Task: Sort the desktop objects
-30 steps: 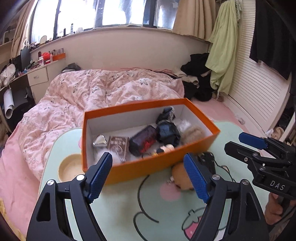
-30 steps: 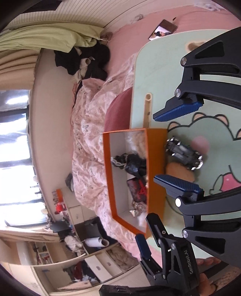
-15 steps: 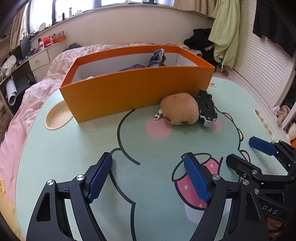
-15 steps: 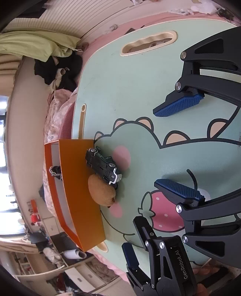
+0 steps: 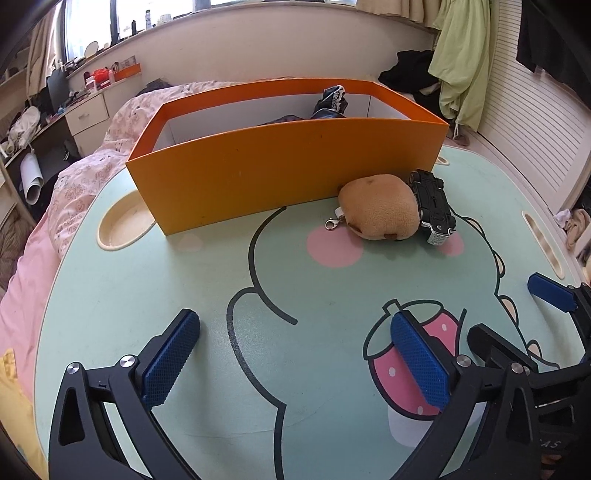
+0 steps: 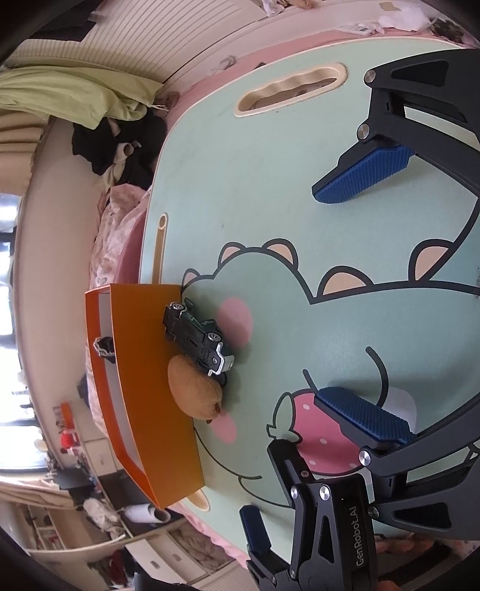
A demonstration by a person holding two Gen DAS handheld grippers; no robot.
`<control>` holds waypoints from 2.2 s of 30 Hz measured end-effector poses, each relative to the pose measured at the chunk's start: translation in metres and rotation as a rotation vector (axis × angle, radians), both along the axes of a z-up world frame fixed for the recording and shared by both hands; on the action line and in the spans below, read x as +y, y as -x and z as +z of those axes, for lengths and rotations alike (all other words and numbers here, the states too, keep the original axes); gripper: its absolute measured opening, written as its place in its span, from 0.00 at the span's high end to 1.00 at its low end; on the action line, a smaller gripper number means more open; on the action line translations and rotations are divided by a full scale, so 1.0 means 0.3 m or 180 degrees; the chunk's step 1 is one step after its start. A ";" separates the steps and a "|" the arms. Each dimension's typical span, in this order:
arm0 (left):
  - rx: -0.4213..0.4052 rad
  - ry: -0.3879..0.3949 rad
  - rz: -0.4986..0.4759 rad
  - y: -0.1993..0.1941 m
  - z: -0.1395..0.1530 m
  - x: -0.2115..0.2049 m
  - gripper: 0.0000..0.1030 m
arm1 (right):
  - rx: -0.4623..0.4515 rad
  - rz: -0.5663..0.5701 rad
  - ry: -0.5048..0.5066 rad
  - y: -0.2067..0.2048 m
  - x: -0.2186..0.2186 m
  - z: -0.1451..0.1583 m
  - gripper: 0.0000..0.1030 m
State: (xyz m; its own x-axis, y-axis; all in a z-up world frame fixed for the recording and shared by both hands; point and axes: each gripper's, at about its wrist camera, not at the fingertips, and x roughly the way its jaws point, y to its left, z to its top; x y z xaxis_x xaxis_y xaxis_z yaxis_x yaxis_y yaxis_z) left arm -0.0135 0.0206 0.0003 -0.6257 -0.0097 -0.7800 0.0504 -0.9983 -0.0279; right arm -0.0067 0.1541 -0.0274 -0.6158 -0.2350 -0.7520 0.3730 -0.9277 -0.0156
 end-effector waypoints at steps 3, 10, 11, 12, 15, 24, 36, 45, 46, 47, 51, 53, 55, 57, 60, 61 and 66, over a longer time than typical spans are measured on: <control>-0.0001 0.0002 0.0001 0.000 -0.001 0.003 0.00 | -0.0006 -0.0007 -0.0003 0.003 -0.002 0.002 0.02; -0.0001 0.0001 0.0002 0.001 0.000 0.004 0.00 | -0.0007 -0.0008 -0.0004 0.001 -0.006 0.004 0.02; -0.0001 0.0001 0.0002 0.001 0.000 0.004 0.00 | -0.0007 -0.0008 -0.0004 0.001 -0.005 0.003 0.02; -0.0001 0.0001 0.0002 0.001 0.000 0.004 0.00 | -0.0007 -0.0008 -0.0004 0.001 -0.005 0.003 0.02; -0.0001 0.0001 0.0002 0.001 0.001 0.005 0.00 | -0.0007 -0.0008 -0.0003 0.000 -0.006 0.003 0.02; 0.0000 0.0001 0.0002 0.001 0.000 0.005 0.00 | -0.0009 -0.0012 -0.0004 0.000 -0.005 0.002 0.01; 0.0002 -0.0001 0.0002 0.001 -0.001 0.004 0.00 | -0.0005 -0.0025 -0.0019 -0.004 -0.011 0.003 0.01; 0.0006 -0.0002 -0.0025 -0.002 0.005 0.017 0.00 | -0.0190 -0.0009 0.0479 0.076 -0.011 0.092 0.12; 0.0007 -0.0003 -0.0029 -0.002 0.006 0.016 0.00 | -0.0157 -0.0041 0.0431 0.092 -0.026 0.104 0.16; 0.0007 -0.0006 -0.0029 -0.002 0.006 0.017 0.00 | -0.0104 -0.0089 0.0360 0.108 -0.042 0.115 0.19; 0.0008 -0.0004 -0.0029 -0.001 0.006 0.018 0.00 | 0.0005 -0.0170 0.0229 0.148 -0.094 0.133 0.19; 0.0008 -0.0005 -0.0028 -0.001 0.006 0.018 0.00 | 0.0044 -0.0212 0.0194 0.166 -0.104 0.136 0.19; 0.0008 -0.0003 -0.0028 -0.001 0.006 0.018 0.00 | 0.0071 -0.0280 0.0162 0.190 -0.112 0.143 0.20; 0.0009 -0.0004 -0.0030 -0.001 0.005 0.018 0.00 | 0.0072 -0.0317 0.0156 0.222 -0.125 0.151 0.22; 0.0010 -0.0005 -0.0031 -0.002 0.005 0.018 0.00 | 0.0059 -0.0425 0.0110 0.278 -0.141 0.151 0.28; 0.0010 -0.0006 -0.0031 -0.002 0.005 0.018 0.00 | 0.0023 -0.0457 0.0117 0.294 -0.141 0.144 0.30; 0.0010 -0.0004 -0.0030 -0.002 0.005 0.018 0.00 | -0.0180 -0.0399 0.0229 0.342 -0.153 0.101 0.40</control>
State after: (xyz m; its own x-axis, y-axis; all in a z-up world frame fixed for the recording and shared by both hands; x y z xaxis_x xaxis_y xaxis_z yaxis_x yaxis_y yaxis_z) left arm -0.0130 0.0260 0.0018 -0.6282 -0.0027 -0.7780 0.0407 -0.9987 -0.0295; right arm -0.1092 0.1082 0.0030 -0.6010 -0.2136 -0.7702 0.2528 -0.9650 0.0704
